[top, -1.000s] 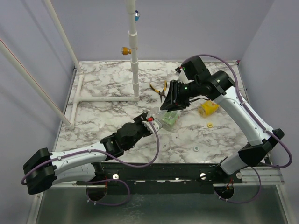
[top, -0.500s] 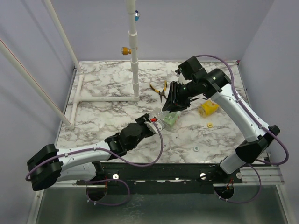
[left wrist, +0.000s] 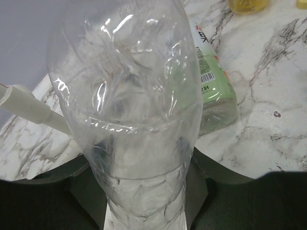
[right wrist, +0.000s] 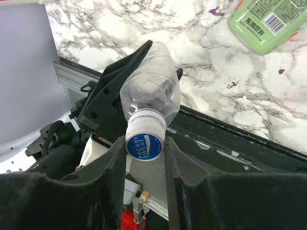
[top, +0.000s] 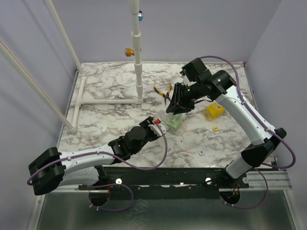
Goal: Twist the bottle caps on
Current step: Screw the bottle cap onto the plastic bottle.
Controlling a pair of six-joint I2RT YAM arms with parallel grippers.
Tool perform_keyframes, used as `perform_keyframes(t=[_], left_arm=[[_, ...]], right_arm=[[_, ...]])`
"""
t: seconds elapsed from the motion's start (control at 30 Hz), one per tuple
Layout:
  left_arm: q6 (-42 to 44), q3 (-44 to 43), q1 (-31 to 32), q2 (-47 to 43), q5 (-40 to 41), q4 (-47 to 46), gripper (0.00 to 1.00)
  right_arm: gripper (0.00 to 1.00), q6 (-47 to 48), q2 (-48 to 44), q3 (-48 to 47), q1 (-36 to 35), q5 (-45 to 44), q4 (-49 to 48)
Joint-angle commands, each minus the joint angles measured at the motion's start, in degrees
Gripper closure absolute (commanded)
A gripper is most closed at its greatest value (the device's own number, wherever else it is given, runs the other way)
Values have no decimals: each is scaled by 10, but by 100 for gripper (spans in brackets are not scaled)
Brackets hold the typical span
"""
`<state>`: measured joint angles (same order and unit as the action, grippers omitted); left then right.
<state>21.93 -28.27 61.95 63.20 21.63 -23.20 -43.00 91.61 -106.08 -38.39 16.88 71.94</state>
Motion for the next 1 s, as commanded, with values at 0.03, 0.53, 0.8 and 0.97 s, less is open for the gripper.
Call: perform_keyframes(t=[0.03, 0.53, 0.8, 0.97], left_arm=[[-20, -27, 17, -29, -35, -151, 100], [-38, -23, 18, -24, -27, -155, 100], [-51, -16, 16, -15, -19, -154, 100], [-71, -15, 6, -5, -21, -154, 100]], right_arm=[[78, -16, 32, -3, -18, -34, -33], [68, -9, 42, -35, -22, -60, -13], [62, -4, 55, -72, -22, -75, 6], [60, 0, 58, -91, -23, -90, 13]])
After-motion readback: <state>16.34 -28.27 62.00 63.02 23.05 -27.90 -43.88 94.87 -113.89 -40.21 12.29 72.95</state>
